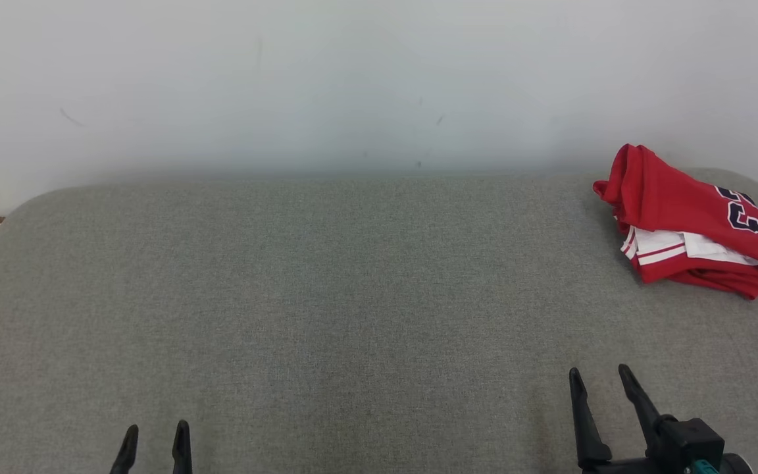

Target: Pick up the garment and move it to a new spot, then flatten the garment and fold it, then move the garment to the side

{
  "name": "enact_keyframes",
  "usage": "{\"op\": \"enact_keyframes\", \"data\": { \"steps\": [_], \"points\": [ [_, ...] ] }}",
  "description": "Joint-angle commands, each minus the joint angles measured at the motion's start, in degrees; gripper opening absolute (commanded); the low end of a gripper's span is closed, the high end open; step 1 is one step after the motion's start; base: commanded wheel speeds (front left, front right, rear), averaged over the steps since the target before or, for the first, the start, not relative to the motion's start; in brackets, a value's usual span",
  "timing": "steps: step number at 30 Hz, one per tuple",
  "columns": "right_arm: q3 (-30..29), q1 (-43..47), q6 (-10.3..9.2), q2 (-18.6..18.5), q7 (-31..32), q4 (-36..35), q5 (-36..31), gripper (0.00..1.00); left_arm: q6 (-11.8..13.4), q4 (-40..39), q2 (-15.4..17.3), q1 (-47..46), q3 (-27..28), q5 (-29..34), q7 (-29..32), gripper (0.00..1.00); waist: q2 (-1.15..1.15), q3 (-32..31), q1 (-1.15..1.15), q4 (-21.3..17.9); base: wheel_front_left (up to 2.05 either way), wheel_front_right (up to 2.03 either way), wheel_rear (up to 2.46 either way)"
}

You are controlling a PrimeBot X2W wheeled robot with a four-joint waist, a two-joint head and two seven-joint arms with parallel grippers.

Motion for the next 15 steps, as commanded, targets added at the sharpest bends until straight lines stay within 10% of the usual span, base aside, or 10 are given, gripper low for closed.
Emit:
{"op": "enact_keyframes", "data": {
  "steps": [1,15],
  "points": [
    [0.0,0.2,0.0,0.0,0.0,0.1,0.1,0.0,0.0,0.2,0.0,0.0,0.0,-0.1,0.0,0.0,0.0,0.0,0.0,0.0,0.0,0.0,0.0],
    [-0.9,-1.6,0.0,-0.8,2.4,4.1,12.8,0.0,-0.7,4.7,-0.1,-2.1,0.3,-10.8,2.2,0.0,0.0,0.1,0.0,0.2,0.0,0.0,0.0]
  ]
}}
